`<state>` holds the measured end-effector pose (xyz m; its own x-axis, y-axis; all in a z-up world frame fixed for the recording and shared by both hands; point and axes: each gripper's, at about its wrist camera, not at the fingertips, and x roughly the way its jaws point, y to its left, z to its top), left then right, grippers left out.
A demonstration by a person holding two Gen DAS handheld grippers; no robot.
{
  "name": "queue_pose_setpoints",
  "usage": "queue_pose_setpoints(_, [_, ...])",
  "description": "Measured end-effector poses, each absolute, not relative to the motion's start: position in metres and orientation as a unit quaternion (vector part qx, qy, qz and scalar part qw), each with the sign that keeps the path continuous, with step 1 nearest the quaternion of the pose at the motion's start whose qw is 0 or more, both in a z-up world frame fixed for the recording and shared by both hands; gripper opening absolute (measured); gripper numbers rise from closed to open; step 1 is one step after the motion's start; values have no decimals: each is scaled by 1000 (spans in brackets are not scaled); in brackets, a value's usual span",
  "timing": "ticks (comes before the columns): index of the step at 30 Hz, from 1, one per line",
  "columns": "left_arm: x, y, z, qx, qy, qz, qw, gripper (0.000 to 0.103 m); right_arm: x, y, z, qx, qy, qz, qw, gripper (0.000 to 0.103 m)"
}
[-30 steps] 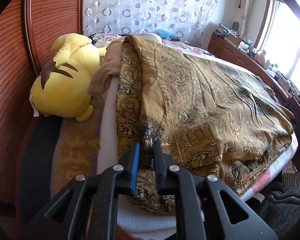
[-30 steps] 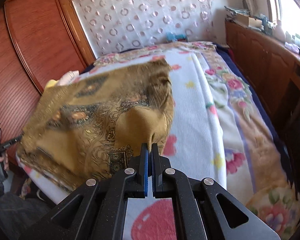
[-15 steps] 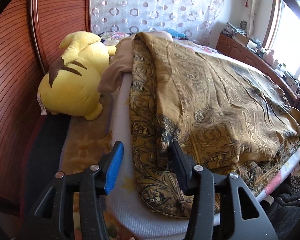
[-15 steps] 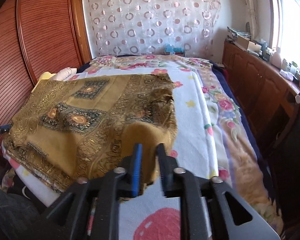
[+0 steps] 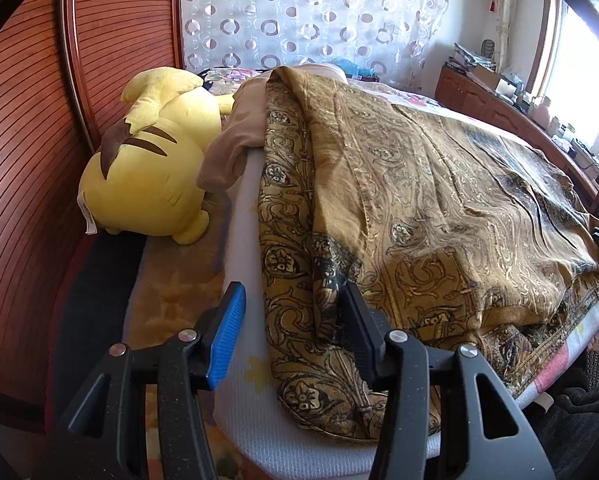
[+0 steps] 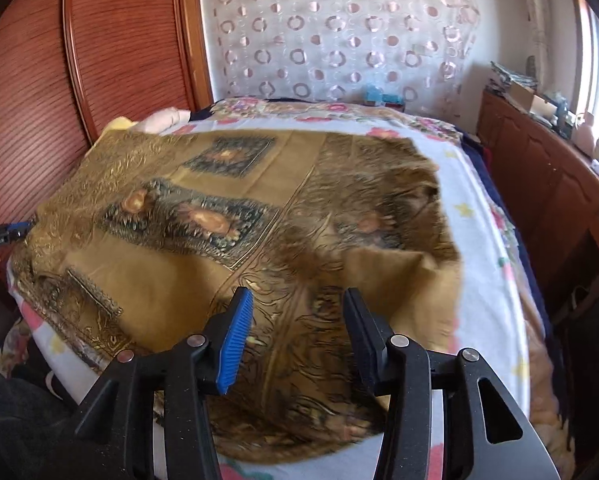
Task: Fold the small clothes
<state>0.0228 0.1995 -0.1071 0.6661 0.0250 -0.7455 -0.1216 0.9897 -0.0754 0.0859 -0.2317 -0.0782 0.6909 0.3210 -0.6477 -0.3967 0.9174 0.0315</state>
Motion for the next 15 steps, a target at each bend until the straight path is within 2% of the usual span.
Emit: queue_pose_setpoints(15, [24, 199, -106, -66, 402, 43, 912, 51, 83, -223, -106, -69, 310, 182, 931, 52])
